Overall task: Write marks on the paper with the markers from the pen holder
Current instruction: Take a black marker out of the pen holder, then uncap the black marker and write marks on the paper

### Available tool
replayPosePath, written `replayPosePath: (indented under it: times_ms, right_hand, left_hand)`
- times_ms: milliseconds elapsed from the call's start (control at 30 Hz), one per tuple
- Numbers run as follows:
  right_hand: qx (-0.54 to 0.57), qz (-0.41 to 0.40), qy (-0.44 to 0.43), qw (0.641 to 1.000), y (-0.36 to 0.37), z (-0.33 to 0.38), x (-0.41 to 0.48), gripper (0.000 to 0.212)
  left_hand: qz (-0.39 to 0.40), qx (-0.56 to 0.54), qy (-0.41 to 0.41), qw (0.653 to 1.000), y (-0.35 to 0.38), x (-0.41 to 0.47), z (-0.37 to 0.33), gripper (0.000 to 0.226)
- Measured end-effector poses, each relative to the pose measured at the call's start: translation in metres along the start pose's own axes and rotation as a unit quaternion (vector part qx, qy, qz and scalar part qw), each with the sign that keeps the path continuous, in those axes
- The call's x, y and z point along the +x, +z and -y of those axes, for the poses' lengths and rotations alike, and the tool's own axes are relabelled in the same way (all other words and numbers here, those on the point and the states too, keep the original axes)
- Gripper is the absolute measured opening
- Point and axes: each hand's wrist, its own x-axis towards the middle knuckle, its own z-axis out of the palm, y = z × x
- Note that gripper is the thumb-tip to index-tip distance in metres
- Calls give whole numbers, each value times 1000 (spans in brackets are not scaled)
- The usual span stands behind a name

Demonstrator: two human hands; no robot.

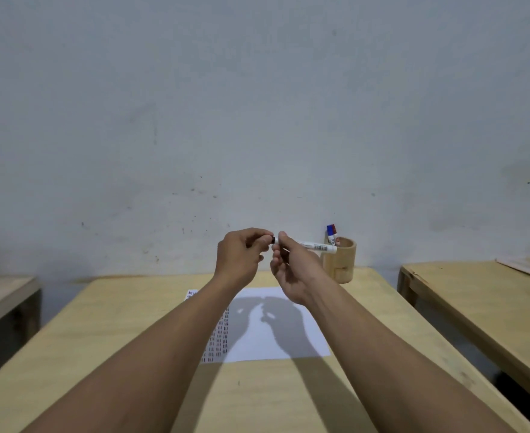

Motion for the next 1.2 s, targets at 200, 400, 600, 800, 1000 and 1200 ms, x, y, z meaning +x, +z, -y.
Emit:
replayPosePath:
  times_ms: [200,400,600,800,1000,1200]
  right_hand:
    - [-9,16,-39,999,12,-11,3,13]
    - [-63,-13,-46,997,10,-24,5,12]
    - [-140,-34,-38,989,6,-49,13,11]
    - [-200,-30,-36,979,7,-72,25,13]
    - [-259,-19,-38,965,8,-89,35,13]
    - [-297,-7,-52,954,9,-97,31,16]
  left_hand:
    - [-20,33,-11,999,-22,-1,0,17]
    - [-25,73,-42,996,-52,-4,15,9]
    - [-64,163,-72,982,-93,-14,56,6]
    - [-81,253,-126,956,-125,-22,114,18]
    - [-61,328,-158,929,-134,-19,143,25]
    - [-48,358,-141,922,-137,-27,140,34]
